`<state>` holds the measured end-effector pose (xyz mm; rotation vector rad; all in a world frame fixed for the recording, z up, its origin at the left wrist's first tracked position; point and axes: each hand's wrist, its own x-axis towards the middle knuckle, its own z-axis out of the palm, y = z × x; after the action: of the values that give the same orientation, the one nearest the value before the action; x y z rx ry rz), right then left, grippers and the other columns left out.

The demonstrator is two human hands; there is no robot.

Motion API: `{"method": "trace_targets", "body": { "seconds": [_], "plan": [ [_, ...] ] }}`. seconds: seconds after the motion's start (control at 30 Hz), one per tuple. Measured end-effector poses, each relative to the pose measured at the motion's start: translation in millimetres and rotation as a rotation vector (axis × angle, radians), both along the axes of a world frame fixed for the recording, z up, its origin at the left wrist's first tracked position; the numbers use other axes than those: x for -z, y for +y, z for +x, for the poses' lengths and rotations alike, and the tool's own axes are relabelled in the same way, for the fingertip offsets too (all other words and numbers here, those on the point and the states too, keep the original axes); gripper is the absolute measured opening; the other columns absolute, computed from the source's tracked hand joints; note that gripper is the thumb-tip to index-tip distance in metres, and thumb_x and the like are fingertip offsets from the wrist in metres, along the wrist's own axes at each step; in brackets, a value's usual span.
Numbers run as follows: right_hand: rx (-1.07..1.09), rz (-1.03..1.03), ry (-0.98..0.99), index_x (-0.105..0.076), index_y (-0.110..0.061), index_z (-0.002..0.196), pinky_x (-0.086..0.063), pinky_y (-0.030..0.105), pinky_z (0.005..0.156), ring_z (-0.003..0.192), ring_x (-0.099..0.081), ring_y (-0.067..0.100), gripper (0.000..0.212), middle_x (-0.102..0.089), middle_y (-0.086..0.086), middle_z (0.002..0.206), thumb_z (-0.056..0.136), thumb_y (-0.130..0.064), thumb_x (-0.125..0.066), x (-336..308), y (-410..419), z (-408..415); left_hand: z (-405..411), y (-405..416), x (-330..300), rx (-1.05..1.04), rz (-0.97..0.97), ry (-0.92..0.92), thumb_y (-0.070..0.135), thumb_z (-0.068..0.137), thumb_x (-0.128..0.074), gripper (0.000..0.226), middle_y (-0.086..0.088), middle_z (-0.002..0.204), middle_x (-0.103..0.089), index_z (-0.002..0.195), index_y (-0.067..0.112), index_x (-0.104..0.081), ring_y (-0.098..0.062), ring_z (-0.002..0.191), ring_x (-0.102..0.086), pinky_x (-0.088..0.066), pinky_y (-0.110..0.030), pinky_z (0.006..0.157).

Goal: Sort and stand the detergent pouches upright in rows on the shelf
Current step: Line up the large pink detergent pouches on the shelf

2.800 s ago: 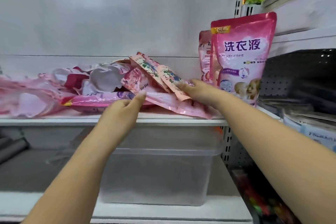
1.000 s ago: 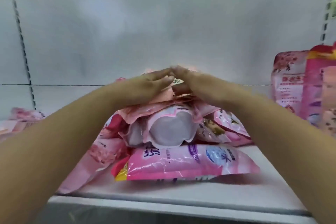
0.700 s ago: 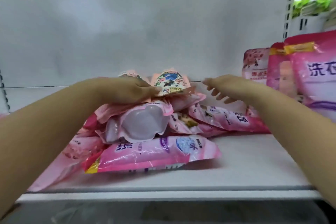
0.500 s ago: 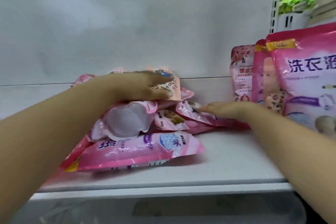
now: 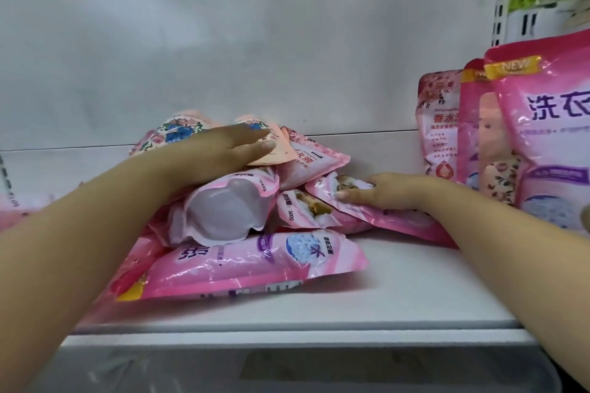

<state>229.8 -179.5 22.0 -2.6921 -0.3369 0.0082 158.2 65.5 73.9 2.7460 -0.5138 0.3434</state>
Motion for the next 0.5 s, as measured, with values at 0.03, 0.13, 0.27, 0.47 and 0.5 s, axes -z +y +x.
{"method": "trace_targets", "body": {
  "seconds": [0.03, 0.13, 0.27, 0.47, 0.5],
  "plan": [
    [0.022, -0.042, -0.076, -0.053, -0.017, 0.079, -0.034, 0.026, 0.058, 0.070, -0.050, 0.014, 0.053, -0.055, -0.002, 0.078, 0.072, -0.070, -0.053, -2.8, 1.6, 0.9, -3.0, 0.1, -4.2, -0.015, -0.042, -0.058, 0.062, 0.080, -0.030, 0.063, 0.020, 0.137, -0.039, 0.137, 0.035, -0.040, -0.001, 0.126, -0.034, -0.020, -0.017, 0.100],
    [0.121, -0.067, -0.306, -0.044, -0.012, 0.057, -0.028, 0.028, 0.048, 0.053, -0.043, 0.015, 0.057, -0.045, 0.003, 0.055, 0.072, -0.065, -0.057, -19.3, 3.6, -3.1, -13.9, -0.1, -8.5, 0.046, -0.180, -0.094, 0.069, 0.067, -0.030, 0.071, 0.034, 0.113, -0.042, 0.128, 0.040, -0.049, 0.004, 0.114, -0.040, -0.024, -0.015, 0.093],
    [0.164, -0.054, -0.481, -0.041, -0.008, 0.052, -0.026, 0.029, 0.049, 0.054, -0.040, 0.021, 0.061, -0.040, 0.008, 0.053, 0.077, -0.063, -0.052, -43.2, 8.1, -31.2, -23.7, -12.0, -5.1, 0.042, -0.154, -0.035, 0.067, 0.064, -0.025, 0.076, 0.030, 0.124, -0.043, 0.130, 0.038, -0.048, 0.001, 0.116, -0.040, -0.027, -0.013, 0.091],
    [0.104, 0.124, -0.858, -0.037, -0.011, 0.051, -0.021, 0.032, 0.047, 0.047, -0.031, 0.015, 0.060, -0.036, 0.004, 0.049, 0.077, -0.064, -0.047, -51.2, 26.2, -80.5, -24.1, -24.5, -1.4, 0.075, -0.400, -0.068, 0.074, 0.065, -0.031, 0.083, -0.001, 0.125, -0.058, 0.112, 0.013, -0.063, -0.017, 0.121, -0.049, -0.031, -0.031, 0.106],
    [0.104, 0.173, -0.916, -0.036, -0.012, 0.051, -0.021, 0.032, 0.047, 0.046, -0.030, 0.015, 0.059, -0.035, 0.004, 0.049, 0.077, -0.064, -0.048, -51.4, 28.9, -85.1, -24.4, -28.2, -4.3, 0.090, -0.533, -0.054, 0.078, 0.066, -0.043, 0.081, -0.008, 0.125, -0.050, 0.104, 0.010, -0.064, -0.025, 0.116, -0.051, -0.036, -0.039, 0.106]
  ]
}}
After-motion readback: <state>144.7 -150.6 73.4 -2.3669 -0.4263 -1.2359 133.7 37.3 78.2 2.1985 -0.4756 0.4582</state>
